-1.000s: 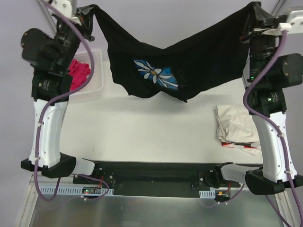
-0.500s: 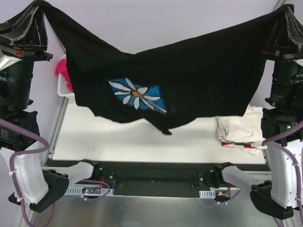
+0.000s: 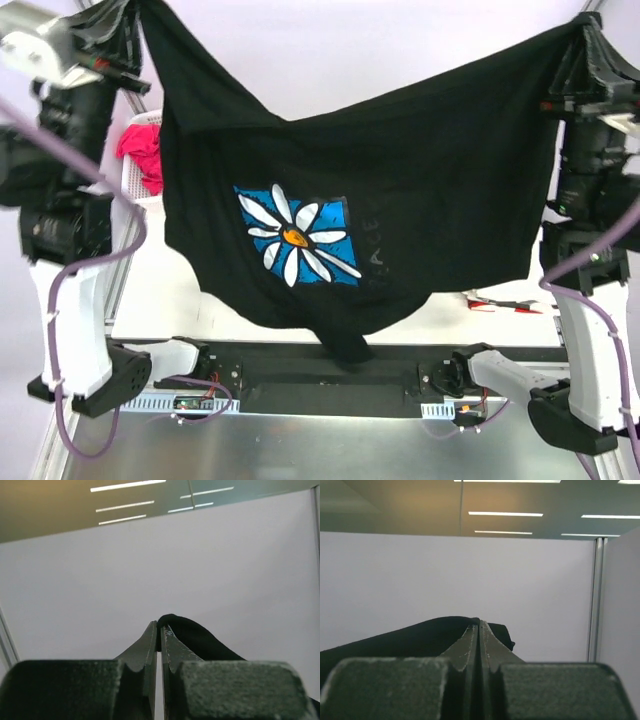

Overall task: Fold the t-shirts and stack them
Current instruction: Flatten out the tshirt

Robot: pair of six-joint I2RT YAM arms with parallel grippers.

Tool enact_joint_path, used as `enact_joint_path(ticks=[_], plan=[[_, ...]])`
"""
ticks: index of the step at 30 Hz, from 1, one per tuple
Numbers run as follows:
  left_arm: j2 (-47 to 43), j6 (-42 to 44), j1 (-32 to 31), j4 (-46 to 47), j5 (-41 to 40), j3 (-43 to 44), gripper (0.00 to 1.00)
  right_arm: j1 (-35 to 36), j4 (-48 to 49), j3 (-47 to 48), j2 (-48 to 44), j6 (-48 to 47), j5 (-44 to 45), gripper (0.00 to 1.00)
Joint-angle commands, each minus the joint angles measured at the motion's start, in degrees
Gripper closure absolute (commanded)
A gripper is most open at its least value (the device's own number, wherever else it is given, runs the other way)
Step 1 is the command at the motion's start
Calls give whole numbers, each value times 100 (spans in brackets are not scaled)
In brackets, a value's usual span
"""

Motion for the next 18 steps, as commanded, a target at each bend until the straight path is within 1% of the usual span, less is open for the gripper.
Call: enact_joint_path(ticks=[1, 3, 5, 6, 7, 8, 9, 11, 13, 18], plan=[[847, 152, 70, 350, -440, -34, 100, 40, 396, -101, 662, -275, 487, 99], [1329, 205, 78, 350, -606, 115, 100, 22, 396, -14, 1144, -512, 689, 99], [1673, 196, 113, 332, -643, 457, 100, 13, 378, 284, 1540, -670, 882, 99], [2032, 196, 131, 236, -643, 624, 100, 5, 344, 433, 1943, -801, 935, 99], [2218, 179, 149, 175, -677, 1026, 100, -13, 300, 583, 2138, -846, 988, 99], [2385, 161, 184, 165, -704, 1239, 100, -13, 212, 967, 2331, -864, 1049, 99], [2639, 152, 201, 165, -704, 1389, 100, -39, 63, 1136, 2664, -908, 1076, 99], [2756, 91, 245, 165, -695, 1575, 100, -40, 1, 1462, 2877, -917, 1155, 99], [2800, 38, 298, 165, -669, 1628, 100, -57, -26, 1525, 3010, -891, 1155, 99], [2651, 56, 316, 165, -678, 1567, 100, -75, -78, 1420, 2852, -864, 1164, 99]])
